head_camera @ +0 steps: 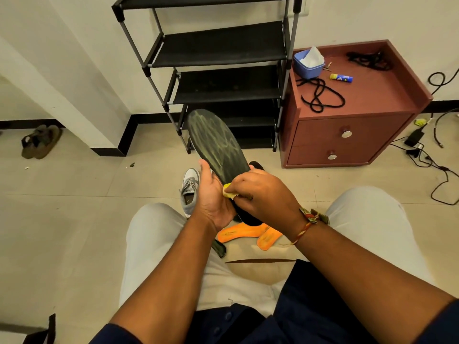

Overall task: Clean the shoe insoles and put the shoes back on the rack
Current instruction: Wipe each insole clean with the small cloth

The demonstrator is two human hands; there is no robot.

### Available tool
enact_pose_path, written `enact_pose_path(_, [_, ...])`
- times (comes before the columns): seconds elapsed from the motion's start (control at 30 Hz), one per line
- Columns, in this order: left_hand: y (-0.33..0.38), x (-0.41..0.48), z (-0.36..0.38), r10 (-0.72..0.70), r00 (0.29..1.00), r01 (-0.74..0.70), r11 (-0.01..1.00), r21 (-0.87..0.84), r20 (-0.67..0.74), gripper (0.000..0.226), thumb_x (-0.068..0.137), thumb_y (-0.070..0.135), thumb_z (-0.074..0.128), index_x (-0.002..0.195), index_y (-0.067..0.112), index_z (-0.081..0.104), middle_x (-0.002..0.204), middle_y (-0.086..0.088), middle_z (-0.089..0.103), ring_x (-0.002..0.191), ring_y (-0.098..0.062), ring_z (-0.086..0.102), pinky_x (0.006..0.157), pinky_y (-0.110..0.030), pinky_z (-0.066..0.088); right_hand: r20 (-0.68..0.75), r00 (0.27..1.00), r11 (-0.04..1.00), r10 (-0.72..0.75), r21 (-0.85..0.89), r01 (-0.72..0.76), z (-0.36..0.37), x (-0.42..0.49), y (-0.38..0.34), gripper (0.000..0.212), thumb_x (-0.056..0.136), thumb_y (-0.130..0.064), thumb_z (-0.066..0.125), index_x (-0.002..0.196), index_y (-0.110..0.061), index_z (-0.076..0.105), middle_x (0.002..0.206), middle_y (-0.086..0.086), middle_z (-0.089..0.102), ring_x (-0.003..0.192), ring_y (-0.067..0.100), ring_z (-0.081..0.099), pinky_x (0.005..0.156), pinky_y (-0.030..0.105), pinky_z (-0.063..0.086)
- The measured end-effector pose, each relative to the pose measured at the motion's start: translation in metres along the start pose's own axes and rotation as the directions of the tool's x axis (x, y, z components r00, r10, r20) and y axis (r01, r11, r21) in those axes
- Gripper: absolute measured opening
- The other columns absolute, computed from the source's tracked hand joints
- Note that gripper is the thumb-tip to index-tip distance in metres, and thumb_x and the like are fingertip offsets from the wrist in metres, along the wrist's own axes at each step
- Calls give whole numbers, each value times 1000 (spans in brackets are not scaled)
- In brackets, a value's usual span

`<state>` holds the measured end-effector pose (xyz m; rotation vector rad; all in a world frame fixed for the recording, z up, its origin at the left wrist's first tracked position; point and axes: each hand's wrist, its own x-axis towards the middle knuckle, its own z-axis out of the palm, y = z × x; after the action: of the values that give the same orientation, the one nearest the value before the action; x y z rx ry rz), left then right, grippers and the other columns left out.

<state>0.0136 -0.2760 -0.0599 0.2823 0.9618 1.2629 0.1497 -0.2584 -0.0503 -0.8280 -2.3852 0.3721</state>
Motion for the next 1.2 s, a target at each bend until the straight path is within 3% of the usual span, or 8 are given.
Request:
enact_pose_path(0.27, [-26, -8, 15, -132, 987, 121, 987, 109, 95, 81, 96, 75, 20, 141, 20, 58, 139, -19, 61, 130, -38, 57, 104, -53, 49, -254, 953, 973, 168, -115, -202, -23, 13, 20, 14, 91, -18, 64, 98, -13, 74, 96, 1, 69, 88, 27, 62, 76, 37, 48])
enact_pose_path(0.37, [-32, -10, 19, -176, 974, 155, 977, 149, 140, 79, 97, 75, 16, 122, 27, 73, 135, -20, 64, 135, -47, 48, 109, -60, 44, -324, 903, 943, 281, -81, -323, -34, 15, 33, 12, 89, -16, 66, 96, -13, 74, 96, 2, 70, 90, 26, 63, 80, 38, 48])
enact_pose_path(0.47, [-29, -7, 17, -162, 980, 144, 979, 147, 116, 78, 97, 75, 17, 131, 26, 67, 136, -18, 63, 131, -41, 55, 106, -62, 45, -275, 922, 956, 273, -28, -291, -28, 13, 25, 13, 85, -12, 68, 96, -13, 74, 96, 1, 72, 92, 24, 65, 81, 36, 49])
enact_pose_path(0.6, [-9, -5, 14, -65, 998, 65, 996, 61, -3, 80, 98, 73, 21, 126, 15, 68, 127, -15, 70, 116, -26, 68, 91, -38, 57, -83, 979, 982, 187, 39, -184, -7, 5, 4, 19, 81, -11, 64, 96, -15, 76, 97, 1, 73, 93, 24, 66, 83, 38, 53])
enact_pose_path(0.73, [4, -5, 10, 14, 998, -11, 999, 40, -65, 77, 100, 70, 23, 122, 13, 68, 120, -12, 73, 109, -23, 71, 87, -32, 59, 7, 995, 993, 97, 71, -97, 4, -3, -6, 21, 84, -14, 59, 94, -15, 77, 94, 1, 72, 88, 25, 66, 83, 40, 54])
enact_pose_path(0.87, [-7, -11, 15, -52, 999, 51, 996, 69, 15, 81, 97, 74, 21, 128, 16, 68, 131, -15, 67, 119, -28, 66, 101, -43, 52, -110, 980, 985, 164, -40, -169, -4, 6, 6, 10, 87, -13, 66, 93, -10, 74, 94, 4, 69, 86, 29, 62, 76, 40, 52])
enact_pose_path(1.0, [-16, -15, 22, -153, 980, 137, 982, 128, 126, 87, 93, 80, 19, 106, 17, 78, 108, -19, 64, 93, -30, 61, 90, -47, 51, -293, 923, 954, 250, -90, -287, -25, 9, 26, 10, 91, -15, 65, 96, -10, 72, 95, 4, 68, 88, 27, 60, 75, 36, 48])
enact_pose_path(1.2, [-20, -13, 19, -212, 963, 180, 965, 191, 167, 96, 89, 84, 19, 118, 6, 66, 93, -16, 61, 79, -24, 58, 77, -40, 51, -372, 869, 924, 328, -64, -376, -33, 5, 37, 6, 88, -11, 68, 92, -10, 72, 92, 4, 69, 84, 25, 61, 76, 33, 45])
